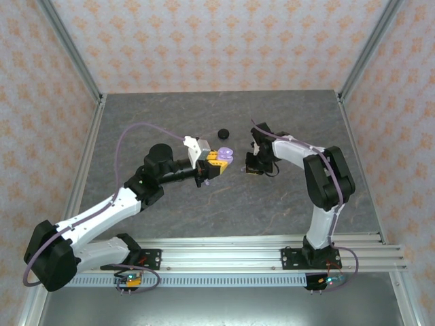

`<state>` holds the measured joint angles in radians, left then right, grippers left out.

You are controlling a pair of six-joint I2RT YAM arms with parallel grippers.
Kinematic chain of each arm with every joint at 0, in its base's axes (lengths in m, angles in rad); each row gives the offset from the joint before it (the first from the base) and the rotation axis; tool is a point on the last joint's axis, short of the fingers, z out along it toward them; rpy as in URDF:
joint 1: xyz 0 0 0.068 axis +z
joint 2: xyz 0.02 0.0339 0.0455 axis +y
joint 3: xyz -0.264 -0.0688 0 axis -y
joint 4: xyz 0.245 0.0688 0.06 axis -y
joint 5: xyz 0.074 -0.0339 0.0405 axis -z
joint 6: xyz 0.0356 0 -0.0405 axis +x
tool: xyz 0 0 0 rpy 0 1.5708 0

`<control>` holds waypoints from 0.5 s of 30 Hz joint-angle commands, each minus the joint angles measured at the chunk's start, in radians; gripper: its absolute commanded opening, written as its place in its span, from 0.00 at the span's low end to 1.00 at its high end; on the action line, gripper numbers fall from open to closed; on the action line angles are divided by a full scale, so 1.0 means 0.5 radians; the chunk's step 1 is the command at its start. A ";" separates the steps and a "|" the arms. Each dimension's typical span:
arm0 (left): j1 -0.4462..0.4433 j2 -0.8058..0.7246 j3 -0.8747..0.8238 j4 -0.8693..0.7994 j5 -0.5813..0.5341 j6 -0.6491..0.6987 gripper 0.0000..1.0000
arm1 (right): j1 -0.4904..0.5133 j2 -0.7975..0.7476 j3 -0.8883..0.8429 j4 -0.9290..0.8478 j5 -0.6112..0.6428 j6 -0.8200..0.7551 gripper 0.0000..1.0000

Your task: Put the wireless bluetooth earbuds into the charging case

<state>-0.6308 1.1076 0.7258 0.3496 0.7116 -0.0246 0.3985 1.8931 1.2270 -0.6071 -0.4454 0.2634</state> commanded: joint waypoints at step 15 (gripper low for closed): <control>-0.012 -0.031 -0.013 0.019 -0.055 0.012 0.15 | 0.060 0.196 0.270 0.014 0.146 0.019 0.08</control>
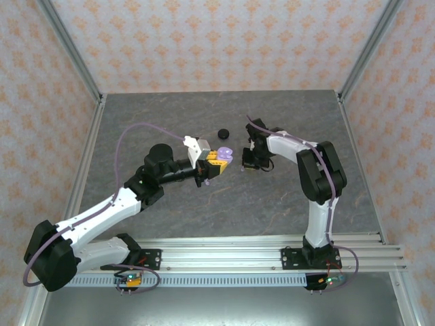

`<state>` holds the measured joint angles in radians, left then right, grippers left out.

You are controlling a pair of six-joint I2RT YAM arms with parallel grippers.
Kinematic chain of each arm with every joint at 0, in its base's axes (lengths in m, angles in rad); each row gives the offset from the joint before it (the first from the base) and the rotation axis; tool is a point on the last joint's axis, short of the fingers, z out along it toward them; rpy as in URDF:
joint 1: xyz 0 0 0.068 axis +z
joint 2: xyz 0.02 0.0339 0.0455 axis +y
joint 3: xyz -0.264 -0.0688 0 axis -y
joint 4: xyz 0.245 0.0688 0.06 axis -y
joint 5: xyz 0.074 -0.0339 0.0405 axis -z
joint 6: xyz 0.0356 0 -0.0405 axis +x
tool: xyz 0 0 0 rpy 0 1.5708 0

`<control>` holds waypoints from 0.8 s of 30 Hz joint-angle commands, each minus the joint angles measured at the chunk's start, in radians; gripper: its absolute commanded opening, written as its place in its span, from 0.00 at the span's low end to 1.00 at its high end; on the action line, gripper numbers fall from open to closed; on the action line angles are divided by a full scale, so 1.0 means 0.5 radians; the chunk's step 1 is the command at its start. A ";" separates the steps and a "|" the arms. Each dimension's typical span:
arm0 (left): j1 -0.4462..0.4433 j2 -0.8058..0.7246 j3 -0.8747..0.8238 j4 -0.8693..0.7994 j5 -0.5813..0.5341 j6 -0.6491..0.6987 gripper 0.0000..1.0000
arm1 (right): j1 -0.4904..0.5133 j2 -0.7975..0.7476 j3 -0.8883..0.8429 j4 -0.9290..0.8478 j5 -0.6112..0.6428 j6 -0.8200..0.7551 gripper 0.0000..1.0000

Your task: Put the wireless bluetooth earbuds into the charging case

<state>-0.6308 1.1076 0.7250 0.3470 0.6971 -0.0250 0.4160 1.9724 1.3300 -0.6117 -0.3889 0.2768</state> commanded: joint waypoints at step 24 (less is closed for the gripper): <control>-0.012 -0.015 0.012 -0.004 -0.033 0.004 0.15 | 0.046 -0.082 0.137 -0.031 0.031 -0.169 0.10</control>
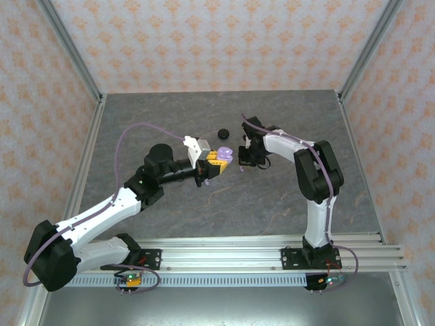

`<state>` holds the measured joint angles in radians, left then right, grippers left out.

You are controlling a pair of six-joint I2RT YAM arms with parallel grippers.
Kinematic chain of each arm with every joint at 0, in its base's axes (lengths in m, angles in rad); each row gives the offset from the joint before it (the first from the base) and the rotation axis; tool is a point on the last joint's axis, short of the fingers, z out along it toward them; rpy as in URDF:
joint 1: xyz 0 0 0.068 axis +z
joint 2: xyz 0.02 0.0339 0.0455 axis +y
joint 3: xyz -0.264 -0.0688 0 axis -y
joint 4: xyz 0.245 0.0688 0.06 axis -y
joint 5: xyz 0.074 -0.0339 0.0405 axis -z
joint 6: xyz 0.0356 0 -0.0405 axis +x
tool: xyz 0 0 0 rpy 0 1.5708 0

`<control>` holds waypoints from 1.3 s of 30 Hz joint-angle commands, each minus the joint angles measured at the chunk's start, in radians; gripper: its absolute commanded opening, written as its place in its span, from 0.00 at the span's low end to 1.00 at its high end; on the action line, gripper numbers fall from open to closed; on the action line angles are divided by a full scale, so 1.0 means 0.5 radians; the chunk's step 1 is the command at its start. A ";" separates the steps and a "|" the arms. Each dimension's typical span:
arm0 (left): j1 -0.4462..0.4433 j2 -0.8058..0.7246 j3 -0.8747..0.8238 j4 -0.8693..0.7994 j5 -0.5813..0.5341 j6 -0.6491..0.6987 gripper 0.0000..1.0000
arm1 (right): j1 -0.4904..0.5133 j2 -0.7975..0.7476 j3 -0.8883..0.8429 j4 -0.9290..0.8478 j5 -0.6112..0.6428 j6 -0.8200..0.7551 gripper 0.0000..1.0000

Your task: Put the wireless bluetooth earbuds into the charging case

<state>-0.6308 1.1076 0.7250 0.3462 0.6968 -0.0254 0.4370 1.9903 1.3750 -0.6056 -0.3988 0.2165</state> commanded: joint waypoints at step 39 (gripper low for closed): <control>-0.014 0.018 0.022 0.019 -0.025 -0.012 0.14 | 0.032 0.145 0.285 -0.467 0.221 -0.260 0.10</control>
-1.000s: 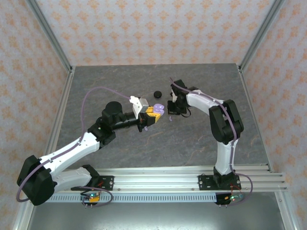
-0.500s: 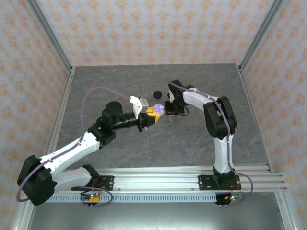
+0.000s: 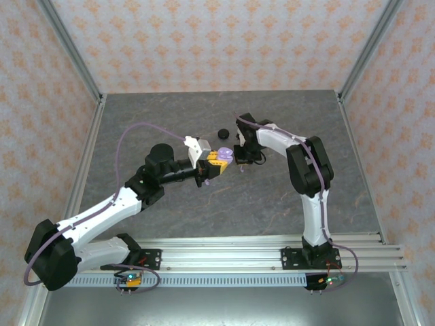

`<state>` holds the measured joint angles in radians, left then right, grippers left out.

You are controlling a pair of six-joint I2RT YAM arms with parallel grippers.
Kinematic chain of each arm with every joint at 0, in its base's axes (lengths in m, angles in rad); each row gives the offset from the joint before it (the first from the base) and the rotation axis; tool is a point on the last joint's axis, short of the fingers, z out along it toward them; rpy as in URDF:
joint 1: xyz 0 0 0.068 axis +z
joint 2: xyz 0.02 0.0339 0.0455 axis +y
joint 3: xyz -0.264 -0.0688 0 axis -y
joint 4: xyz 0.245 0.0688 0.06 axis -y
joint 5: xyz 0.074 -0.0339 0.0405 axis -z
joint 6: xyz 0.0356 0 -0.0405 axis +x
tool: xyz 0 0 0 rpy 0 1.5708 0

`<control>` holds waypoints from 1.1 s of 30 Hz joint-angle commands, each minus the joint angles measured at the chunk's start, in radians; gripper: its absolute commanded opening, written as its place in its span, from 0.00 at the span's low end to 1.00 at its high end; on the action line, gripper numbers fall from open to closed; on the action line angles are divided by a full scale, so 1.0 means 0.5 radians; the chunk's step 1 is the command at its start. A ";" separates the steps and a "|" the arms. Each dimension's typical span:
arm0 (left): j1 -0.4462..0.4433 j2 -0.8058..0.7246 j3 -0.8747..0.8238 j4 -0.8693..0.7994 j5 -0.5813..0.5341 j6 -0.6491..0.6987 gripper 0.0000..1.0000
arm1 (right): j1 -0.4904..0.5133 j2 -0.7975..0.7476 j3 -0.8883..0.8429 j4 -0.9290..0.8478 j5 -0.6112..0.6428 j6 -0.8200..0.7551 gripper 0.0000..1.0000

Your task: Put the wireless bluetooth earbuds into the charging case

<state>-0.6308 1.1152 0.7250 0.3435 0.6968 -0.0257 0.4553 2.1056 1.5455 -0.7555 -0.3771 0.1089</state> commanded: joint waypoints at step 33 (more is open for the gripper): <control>-0.012 0.012 0.050 0.003 -0.028 -0.037 0.14 | -0.005 -0.496 -0.373 -0.069 0.057 -0.087 0.15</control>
<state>-0.6308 1.1305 0.7250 0.3431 0.6968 -0.0360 0.4503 1.9320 1.3552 -0.7624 -0.3847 0.0544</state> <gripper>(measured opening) 0.200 0.150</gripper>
